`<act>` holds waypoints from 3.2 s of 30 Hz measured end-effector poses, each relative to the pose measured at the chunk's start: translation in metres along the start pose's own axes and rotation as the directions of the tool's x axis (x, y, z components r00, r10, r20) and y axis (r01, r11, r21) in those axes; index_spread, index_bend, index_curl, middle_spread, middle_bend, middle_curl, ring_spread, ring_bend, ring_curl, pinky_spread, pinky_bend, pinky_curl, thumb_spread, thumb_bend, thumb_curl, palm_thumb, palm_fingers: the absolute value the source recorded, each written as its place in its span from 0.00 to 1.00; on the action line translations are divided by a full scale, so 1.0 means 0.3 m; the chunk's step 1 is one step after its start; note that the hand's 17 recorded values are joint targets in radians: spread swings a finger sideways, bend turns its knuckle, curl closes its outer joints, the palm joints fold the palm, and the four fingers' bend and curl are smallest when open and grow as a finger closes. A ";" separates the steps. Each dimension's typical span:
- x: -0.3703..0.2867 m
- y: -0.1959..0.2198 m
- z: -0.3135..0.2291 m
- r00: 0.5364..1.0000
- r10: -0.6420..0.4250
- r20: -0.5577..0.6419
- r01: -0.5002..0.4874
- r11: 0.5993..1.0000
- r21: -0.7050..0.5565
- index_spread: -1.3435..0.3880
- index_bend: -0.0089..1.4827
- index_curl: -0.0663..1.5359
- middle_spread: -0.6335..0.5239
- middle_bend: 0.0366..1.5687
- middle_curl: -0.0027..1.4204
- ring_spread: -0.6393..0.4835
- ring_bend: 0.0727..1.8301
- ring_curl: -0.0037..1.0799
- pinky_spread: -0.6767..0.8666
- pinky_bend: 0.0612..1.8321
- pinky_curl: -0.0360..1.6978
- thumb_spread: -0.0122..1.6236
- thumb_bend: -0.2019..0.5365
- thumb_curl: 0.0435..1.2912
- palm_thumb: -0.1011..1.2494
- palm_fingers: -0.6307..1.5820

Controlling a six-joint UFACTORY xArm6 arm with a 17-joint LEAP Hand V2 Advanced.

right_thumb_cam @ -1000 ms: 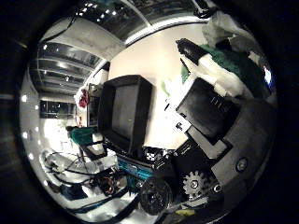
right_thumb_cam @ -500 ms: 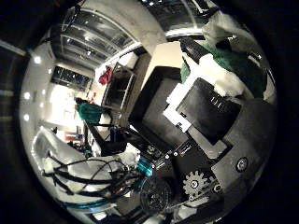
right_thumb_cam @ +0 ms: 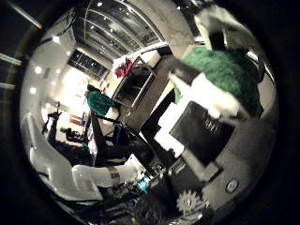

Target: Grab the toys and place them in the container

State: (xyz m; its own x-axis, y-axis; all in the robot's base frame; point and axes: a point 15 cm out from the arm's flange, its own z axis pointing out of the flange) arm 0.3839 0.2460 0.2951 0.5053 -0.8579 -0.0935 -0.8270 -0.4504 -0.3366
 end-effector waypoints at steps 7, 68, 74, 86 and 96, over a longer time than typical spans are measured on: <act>0.122 0.081 0.044 1.000 -0.025 -0.013 0.023 0.992 -0.126 0.48 0.20 0.24 0.62 0.18 0.18 0.76 0.21 0.17 0.72 0.31 0.29 0.63 0.23 0.31 0.60 0.23; 1.242 0.452 0.351 0.940 -0.192 -0.282 0.051 0.896 -0.442 0.50 0.12 0.21 0.60 0.10 0.22 0.71 0.11 0.25 0.68 0.20 0.20 0.54 0.24 0.39 0.77 0.31; 1.330 0.419 0.397 0.938 -0.187 -0.291 0.038 0.892 -0.450 0.50 0.12 0.21 0.59 0.10 0.22 0.71 0.11 0.25 0.67 0.20 0.20 0.54 0.24 0.39 0.77 0.32; 1.502 0.461 0.487 0.933 -0.178 -0.313 -0.001 0.869 -0.495 0.48 0.15 0.24 0.58 0.09 0.20 0.71 0.08 0.24 0.67 0.17 0.19 0.54 0.24 0.40 0.79 0.34; 1.521 0.478 0.494 0.931 -0.183 -0.317 -0.001 0.865 -0.501 0.46 0.64 0.39 0.46 0.14 0.21 0.64 0.03 0.13 0.67 0.05 0.16 0.53 0.25 0.35 0.81 0.47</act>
State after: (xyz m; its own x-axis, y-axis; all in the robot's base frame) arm 0.5324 -0.1734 0.0653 0.5430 -0.7945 0.2718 -0.8397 -0.5129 0.1783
